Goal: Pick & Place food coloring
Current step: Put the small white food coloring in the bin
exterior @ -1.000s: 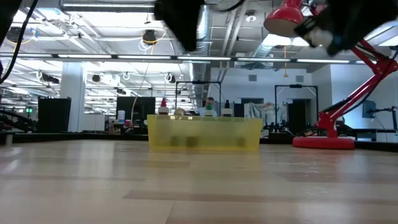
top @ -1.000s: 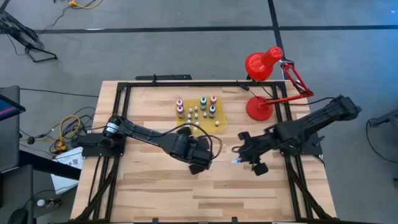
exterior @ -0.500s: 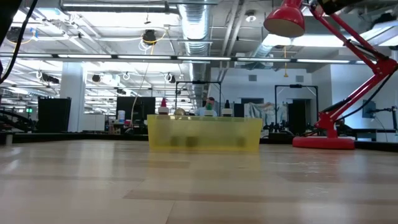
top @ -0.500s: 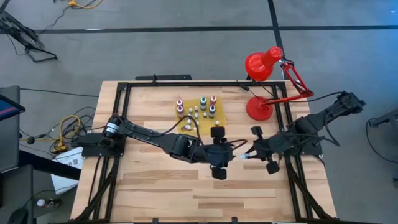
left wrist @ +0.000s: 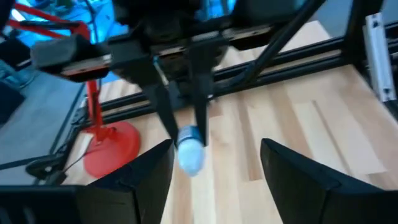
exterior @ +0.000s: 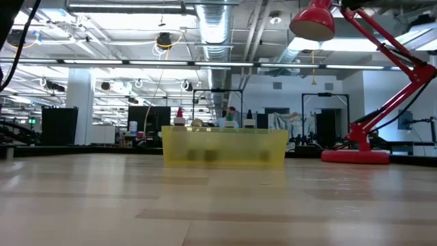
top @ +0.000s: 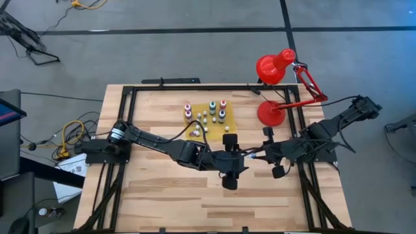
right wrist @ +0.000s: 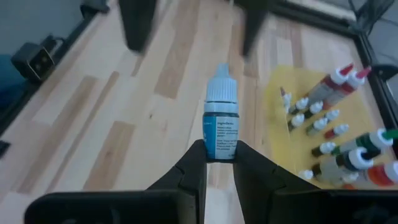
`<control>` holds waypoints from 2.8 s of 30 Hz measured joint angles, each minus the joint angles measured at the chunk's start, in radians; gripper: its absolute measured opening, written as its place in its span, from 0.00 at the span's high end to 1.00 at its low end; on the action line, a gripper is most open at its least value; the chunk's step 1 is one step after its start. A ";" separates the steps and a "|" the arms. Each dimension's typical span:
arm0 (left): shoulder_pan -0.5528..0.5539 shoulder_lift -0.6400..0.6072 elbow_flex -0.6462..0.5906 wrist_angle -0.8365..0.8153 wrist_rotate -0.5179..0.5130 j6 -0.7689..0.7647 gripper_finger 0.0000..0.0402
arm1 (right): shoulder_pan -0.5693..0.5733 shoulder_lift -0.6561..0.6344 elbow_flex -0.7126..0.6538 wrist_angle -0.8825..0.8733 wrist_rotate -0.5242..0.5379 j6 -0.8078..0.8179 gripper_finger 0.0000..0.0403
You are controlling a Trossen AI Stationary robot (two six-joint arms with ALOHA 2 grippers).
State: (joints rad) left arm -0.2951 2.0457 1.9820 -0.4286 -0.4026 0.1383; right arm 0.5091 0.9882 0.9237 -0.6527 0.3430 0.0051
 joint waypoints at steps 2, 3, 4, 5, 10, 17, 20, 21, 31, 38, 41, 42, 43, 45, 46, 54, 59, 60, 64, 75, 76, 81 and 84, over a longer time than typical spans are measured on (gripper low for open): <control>0.002 0.000 0.000 -0.001 -0.020 0.000 0.41 | 0.001 0.000 0.000 0.026 0.000 -0.010 0.86; 0.005 0.000 0.000 -0.001 -0.023 0.000 0.41 | 0.001 0.000 0.000 0.039 0.000 -0.012 0.86; 0.008 0.000 0.000 0.000 -0.024 0.000 0.41 | 0.001 0.000 0.000 0.049 0.000 -0.013 0.86; 0.010 0.000 0.000 0.001 -0.024 0.000 0.41 | 0.001 0.000 0.000 0.055 0.000 -0.013 0.86; 0.016 0.000 -0.006 -0.001 -0.030 -0.007 0.41 | 0.000 0.000 0.000 0.062 0.000 -0.014 0.86; 0.015 0.001 -0.006 -0.011 -0.014 -0.016 0.47 | 0.000 0.000 0.000 0.062 -0.001 -0.014 0.86; 0.015 0.001 -0.006 -0.011 0.007 -0.020 0.55 | 0.000 0.000 0.000 0.063 -0.001 -0.014 0.86; 0.015 0.001 -0.006 -0.011 0.014 -0.020 0.58 | 0.000 0.000 0.000 0.063 -0.001 -0.014 0.86; 0.017 0.001 -0.005 -0.010 0.029 -0.033 0.80 | 0.001 0.000 0.000 0.094 -0.008 -0.017 0.86; 0.019 0.001 -0.005 -0.010 0.031 -0.037 0.87 | 0.001 0.000 0.000 0.094 -0.008 -0.013 0.85; 0.019 0.001 -0.005 -0.010 0.032 -0.037 0.87 | 0.001 0.000 0.000 0.093 -0.007 -0.013 0.81; 0.020 0.001 -0.005 -0.010 0.032 -0.037 0.86 | 0.001 -0.001 0.000 0.092 -0.006 -0.013 0.78; 0.020 0.001 -0.005 -0.010 0.033 -0.041 0.86 | 0.001 -0.003 0.000 0.087 -0.004 -0.013 0.76; 0.022 0.001 -0.005 -0.010 0.034 -0.044 0.86 | 0.000 -0.009 0.001 0.081 -0.003 -0.013 0.70; 0.023 0.001 -0.005 -0.010 0.037 -0.046 0.86 | 0.000 -0.012 0.001 0.078 -0.001 -0.009 0.67; 0.077 0.001 -0.005 -0.161 0.031 -0.134 0.86 | 0.001 -0.022 0.119 -0.222 -0.006 0.178 0.47; 0.171 0.001 -0.005 -0.367 0.036 -0.258 0.86 | 0.009 -0.029 0.134 -0.274 -0.099 0.205 0.44; 0.195 0.001 -0.005 -0.409 0.042 -0.286 0.86 | 0.018 -0.037 0.134 -0.271 -0.114 0.205 0.44; 0.297 0.001 -0.005 -0.544 0.094 -0.374 0.86 | 0.072 -0.066 0.135 -0.254 -0.116 0.204 0.45; 0.482 0.001 -0.035 -0.700 0.275 -0.430 0.86 | 0.291 -0.284 -0.179 -0.114 0.322 0.394 0.52; 0.488 0.002 -0.045 -0.703 0.287 -0.431 0.86 | 0.308 -0.312 -0.232 -0.079 0.355 0.414 0.53; 0.498 0.003 -0.115 -0.648 0.302 -0.437 0.86 | 0.366 -0.438 -0.455 0.113 0.458 0.437 0.54; 0.498 0.003 -0.140 -0.620 0.304 -0.447 0.86 | 0.380 -0.496 -0.554 0.230 0.511 0.409 0.54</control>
State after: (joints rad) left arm 0.2028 2.0485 1.8423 -1.0483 -0.0985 -0.3082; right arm 0.8889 0.4918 0.3697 -0.4229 0.8535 0.4136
